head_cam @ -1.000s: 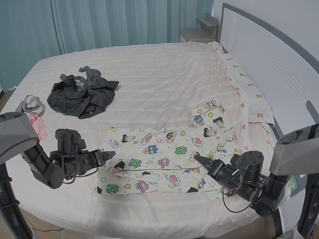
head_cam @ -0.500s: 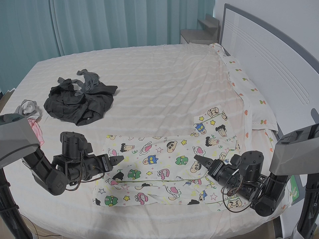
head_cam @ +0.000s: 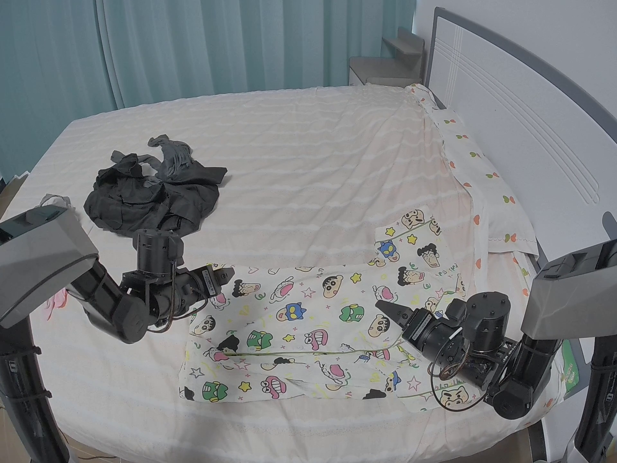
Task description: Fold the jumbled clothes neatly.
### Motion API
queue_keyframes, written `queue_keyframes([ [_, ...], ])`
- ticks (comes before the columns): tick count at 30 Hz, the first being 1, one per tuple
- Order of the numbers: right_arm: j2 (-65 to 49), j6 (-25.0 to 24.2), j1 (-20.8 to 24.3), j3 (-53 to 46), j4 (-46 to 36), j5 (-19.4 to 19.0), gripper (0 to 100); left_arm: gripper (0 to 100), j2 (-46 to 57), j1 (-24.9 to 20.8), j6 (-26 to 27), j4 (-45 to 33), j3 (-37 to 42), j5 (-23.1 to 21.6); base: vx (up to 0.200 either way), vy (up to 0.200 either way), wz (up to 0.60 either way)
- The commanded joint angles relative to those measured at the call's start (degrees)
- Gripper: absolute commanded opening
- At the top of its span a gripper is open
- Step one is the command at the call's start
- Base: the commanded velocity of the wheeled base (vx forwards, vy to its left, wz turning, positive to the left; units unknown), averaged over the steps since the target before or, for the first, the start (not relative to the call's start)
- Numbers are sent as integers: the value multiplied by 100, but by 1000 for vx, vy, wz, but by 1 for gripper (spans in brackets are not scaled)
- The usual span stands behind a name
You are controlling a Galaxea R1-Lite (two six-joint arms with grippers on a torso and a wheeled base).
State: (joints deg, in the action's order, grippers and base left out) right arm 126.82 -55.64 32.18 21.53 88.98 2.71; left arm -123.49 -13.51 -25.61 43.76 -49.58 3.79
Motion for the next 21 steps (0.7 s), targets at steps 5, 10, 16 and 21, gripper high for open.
queue_keyframes([
  [5,1,9,78,-8,67,2,100,100,-1037,287,197,-457,-1142,166,0,0,0],
  [10,10,27,86,0,67,2,100,100,-1212,375,197,-817,-1634,157,0,0,0],
  [16,62,35,86,44,67,11,100,100,-1432,428,179,-949,-2100,113,0,0,0],
  [21,71,35,86,53,67,11,100,100,-1652,419,179,-949,-2355,104,0,0,0],
])
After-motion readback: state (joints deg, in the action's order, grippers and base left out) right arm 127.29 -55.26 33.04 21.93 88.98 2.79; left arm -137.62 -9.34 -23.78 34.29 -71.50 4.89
